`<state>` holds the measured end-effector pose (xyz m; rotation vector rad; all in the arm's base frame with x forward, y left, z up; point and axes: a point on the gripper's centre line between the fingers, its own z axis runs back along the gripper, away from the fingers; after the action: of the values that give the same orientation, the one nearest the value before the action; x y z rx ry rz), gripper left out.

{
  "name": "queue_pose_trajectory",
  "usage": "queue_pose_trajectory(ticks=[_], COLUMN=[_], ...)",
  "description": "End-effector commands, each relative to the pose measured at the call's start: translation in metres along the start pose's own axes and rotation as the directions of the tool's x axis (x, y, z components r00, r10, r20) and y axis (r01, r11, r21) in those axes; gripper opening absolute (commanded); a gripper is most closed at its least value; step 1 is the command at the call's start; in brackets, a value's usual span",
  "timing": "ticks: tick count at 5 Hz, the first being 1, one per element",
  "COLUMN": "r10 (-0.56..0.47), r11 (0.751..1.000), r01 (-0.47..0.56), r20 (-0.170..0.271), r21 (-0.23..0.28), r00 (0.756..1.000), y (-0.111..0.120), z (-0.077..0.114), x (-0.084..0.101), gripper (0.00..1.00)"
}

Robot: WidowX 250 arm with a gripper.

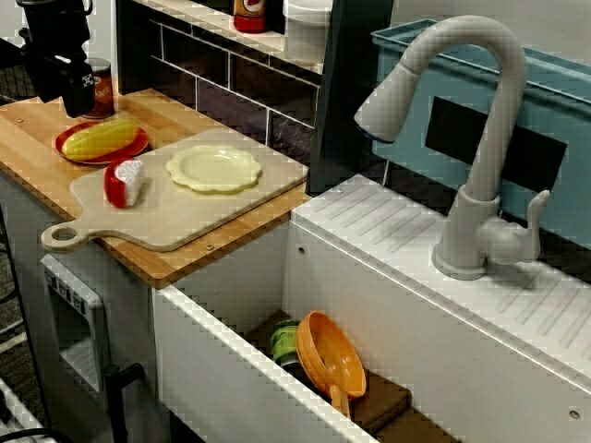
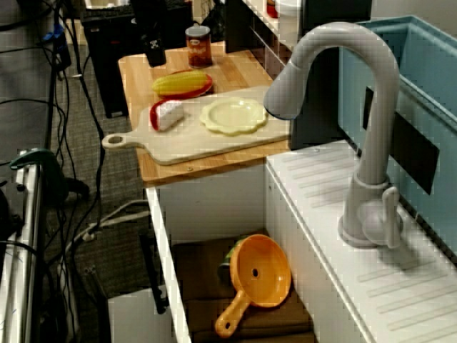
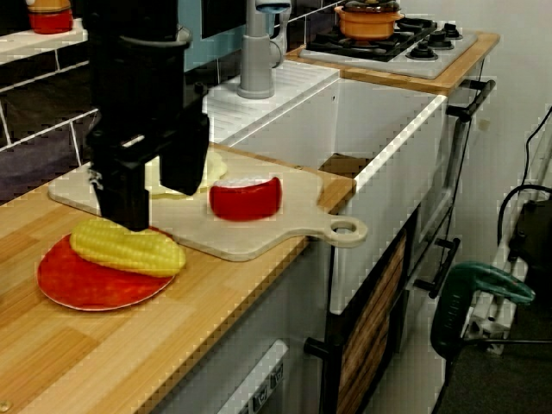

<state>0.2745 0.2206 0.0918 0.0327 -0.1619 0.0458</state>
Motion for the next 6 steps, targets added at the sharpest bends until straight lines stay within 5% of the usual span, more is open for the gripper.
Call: queue_pose_trajectory(ticks=[1, 3, 6], r10=[-0.035, 0.035, 0.095], r11=[0.998, 0.996, 0.993], r01=[0.030, -0.042, -0.101], r20=[0.084, 0.087, 0.106], r21=[0.059, 0.079, 0.053], r00=[0.996, 0.996, 0.990], y=[-0.018, -0.047, -0.077], z=[0.027, 0.019, 0.010], x=[-0.014, -0.032, -0.024], gripper=[1.00, 1.00, 1.00])
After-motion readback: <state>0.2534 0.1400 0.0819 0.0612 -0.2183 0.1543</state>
